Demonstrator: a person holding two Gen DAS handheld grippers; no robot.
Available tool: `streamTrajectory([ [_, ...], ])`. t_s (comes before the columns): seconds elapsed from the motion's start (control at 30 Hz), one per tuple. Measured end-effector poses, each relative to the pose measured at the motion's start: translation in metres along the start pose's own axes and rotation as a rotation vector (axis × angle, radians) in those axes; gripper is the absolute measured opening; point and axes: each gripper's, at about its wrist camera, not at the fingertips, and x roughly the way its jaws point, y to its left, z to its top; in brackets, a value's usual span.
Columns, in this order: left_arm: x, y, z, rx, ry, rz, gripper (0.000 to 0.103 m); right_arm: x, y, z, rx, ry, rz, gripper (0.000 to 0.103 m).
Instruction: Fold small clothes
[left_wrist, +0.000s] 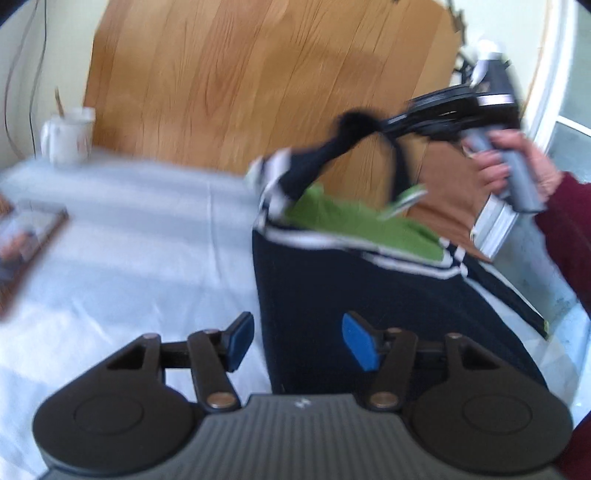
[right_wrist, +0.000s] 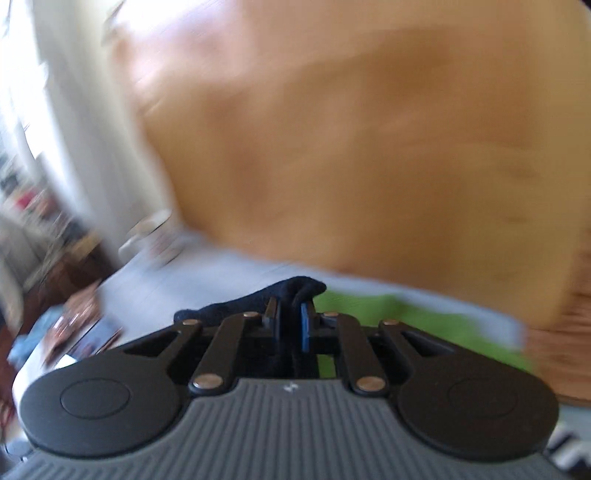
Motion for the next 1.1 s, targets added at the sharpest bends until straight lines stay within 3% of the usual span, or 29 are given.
streamTrajectory([
  [0.13, 0.015, -0.006, -0.010, 0.010, 0.083, -0.018, 0.044, -0.016, -0.069, -0.012, 0.116, -0.002, -0.112, 0.013],
  [0.2, 0.016, -0.009, -0.013, 0.033, 0.095, 0.007, 0.015, -0.009, -0.096, -0.024, 0.174, 0.030, -0.130, 0.013],
  [0.33, 0.010, -0.011, -0.010, 0.000, 0.096, 0.011, 0.009, 0.023, -0.112, -0.050, 0.232, 0.081, -0.143, 0.014],
  [0.47, -0.006, -0.027, -0.004, 0.032, 0.055, 0.000, 0.009, 0.033, -0.106, -0.053, 0.262, 0.054, -0.124, 0.014],
  [0.6, -0.007, -0.044, -0.006, 0.078, 0.052, -0.038, 0.012, 0.016, -0.106, -0.050, 0.290, -0.016, -0.084, 0.014],
  [0.63, -0.003, -0.044, -0.008, 0.081, 0.074, -0.047, 0.016, 0.012, -0.109, -0.051, 0.285, -0.023, -0.097, 0.014],
  [0.7, 0.004, -0.046, -0.012, 0.087, 0.103, -0.037, 0.037, 0.008, -0.114, -0.054, 0.281, -0.008, -0.140, 0.015],
  [0.8, 0.005, -0.042, -0.017, 0.096, 0.115, -0.023, 0.050, 0.007, -0.121, -0.063, 0.289, 0.031, -0.186, 0.015],
  [0.87, 0.000, -0.037, -0.020, 0.106, 0.109, 0.004, 0.051, 0.008, -0.121, -0.066, 0.294, 0.036, -0.181, 0.015],
  [1.0, -0.015, -0.019, -0.025, 0.090, 0.114, 0.045, 0.051, 0.019, -0.110, -0.059, 0.281, 0.032, -0.125, 0.015],
  [1.1, -0.030, -0.010, -0.021, 0.096, 0.073, 0.079, 0.051, 0.021, -0.087, -0.043, 0.241, 0.009, -0.017, 0.015],
])
